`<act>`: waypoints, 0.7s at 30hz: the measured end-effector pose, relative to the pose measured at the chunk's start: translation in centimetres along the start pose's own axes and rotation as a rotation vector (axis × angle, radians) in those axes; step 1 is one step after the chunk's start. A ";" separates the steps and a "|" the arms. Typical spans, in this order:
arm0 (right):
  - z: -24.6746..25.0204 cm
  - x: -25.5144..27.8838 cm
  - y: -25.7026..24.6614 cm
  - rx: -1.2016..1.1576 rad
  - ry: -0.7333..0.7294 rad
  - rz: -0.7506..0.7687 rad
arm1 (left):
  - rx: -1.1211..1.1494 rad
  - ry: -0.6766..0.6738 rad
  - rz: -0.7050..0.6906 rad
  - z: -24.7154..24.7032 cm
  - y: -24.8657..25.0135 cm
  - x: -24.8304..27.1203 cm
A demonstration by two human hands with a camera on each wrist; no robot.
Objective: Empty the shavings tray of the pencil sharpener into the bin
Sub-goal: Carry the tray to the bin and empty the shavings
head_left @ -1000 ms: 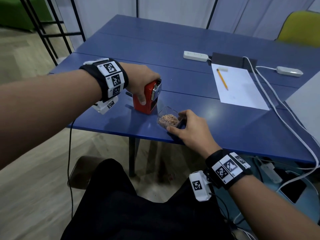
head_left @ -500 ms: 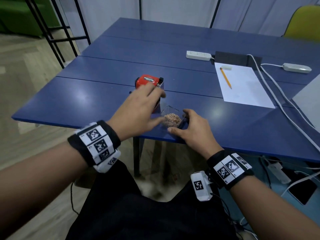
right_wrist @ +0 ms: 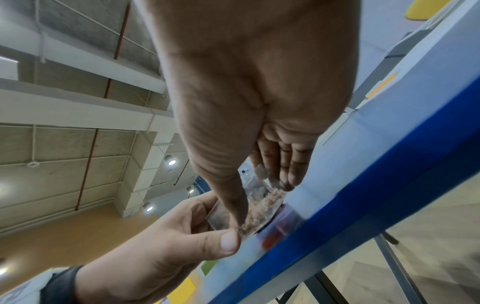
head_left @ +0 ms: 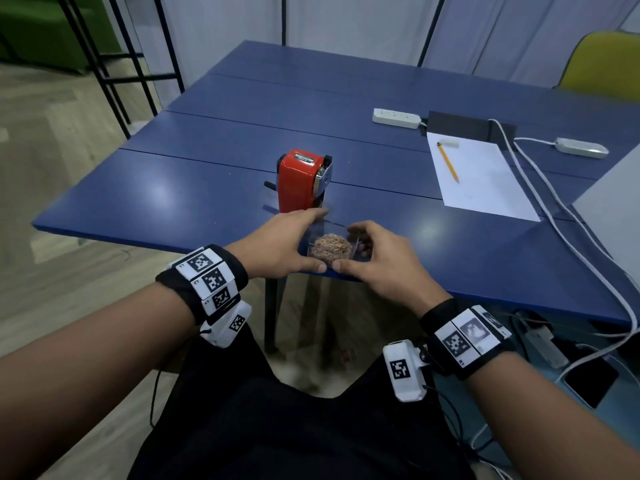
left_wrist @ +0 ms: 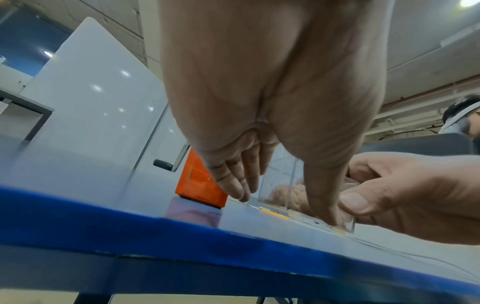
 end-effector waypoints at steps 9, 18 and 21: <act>-2.1 1.9 -4.4 0.008 -0.126 0.122 | 0.040 0.060 0.033 2.6 -1.3 6.3; -4.7 3.1 -2.7 -0.412 -0.253 0.005 | 0.007 0.101 0.053 2.3 -2.1 10.8; -6.3 2.9 -2.7 -0.609 -0.343 -0.051 | -0.001 0.124 0.091 2.3 -2.3 11.8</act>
Point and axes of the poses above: each hand's wrist, its own x-axis away from the middle knuckle, its own z-axis out of the back of the hand, y = z × x, the point moved 7 cm from there along -x, towards the middle knuckle, and after that the axes turned 5 degrees about x, right-handed, at the moved point
